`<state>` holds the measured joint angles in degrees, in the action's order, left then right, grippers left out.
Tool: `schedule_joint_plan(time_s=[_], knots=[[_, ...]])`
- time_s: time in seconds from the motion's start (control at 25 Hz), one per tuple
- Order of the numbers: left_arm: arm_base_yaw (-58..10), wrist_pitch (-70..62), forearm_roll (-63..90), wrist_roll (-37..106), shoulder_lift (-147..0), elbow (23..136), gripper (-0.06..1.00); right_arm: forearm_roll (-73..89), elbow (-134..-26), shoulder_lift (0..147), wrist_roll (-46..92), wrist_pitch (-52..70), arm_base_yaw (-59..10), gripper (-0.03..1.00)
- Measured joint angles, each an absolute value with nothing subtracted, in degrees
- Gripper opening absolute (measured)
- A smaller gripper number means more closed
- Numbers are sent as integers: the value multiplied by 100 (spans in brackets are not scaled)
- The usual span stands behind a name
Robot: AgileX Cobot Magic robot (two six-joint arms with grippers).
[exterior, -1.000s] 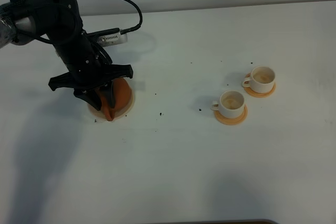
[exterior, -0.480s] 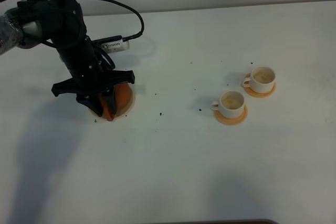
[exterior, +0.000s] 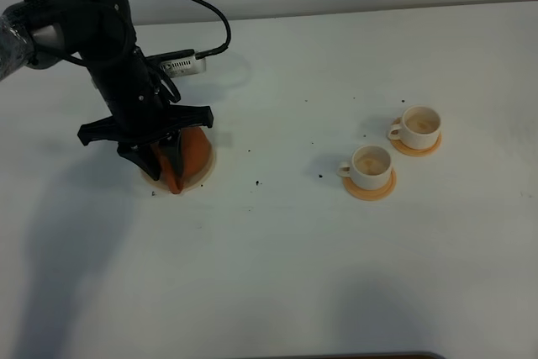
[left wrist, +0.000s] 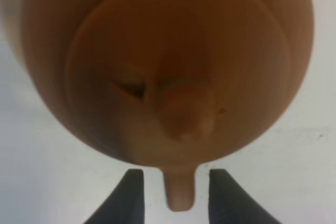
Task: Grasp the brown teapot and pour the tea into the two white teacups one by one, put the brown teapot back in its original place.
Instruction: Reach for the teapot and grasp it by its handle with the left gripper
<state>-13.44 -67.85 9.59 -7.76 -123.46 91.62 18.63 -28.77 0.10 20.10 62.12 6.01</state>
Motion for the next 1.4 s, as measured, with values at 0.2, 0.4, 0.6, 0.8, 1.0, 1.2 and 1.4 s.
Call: schedule_joint_plan(time_s=[0.2,0.4,0.6,0.8,1.0,1.2,1.4], knots=[[-1344,-6755,840,-782,-12346,9162,30,1863,-2877,10,2010,6212,601,24],[-1344,-6651,840,-782,-12346,9162,30,1863,-2877,10,2010,6212,601,24],[-1344,-6637,856,-792,-12363,9162,24,1863,-2877,10,2010,6212,601,24],[-1344,-6633,896,-798,-12398,9162,19,1863,-2877,10,2010,6212,601,24],[-1344,-6631,917,-791,-12405,9162,13,1863,-2877,10,2010,6212,601,24],[-1344,-6627,917,-721,-12405,9162,13,1863,-2877,10,2010,6212,601,24],[-1344,-6649,917,-567,-12405,9168,13,1863,-2877,10,2010,6212,601,24]])
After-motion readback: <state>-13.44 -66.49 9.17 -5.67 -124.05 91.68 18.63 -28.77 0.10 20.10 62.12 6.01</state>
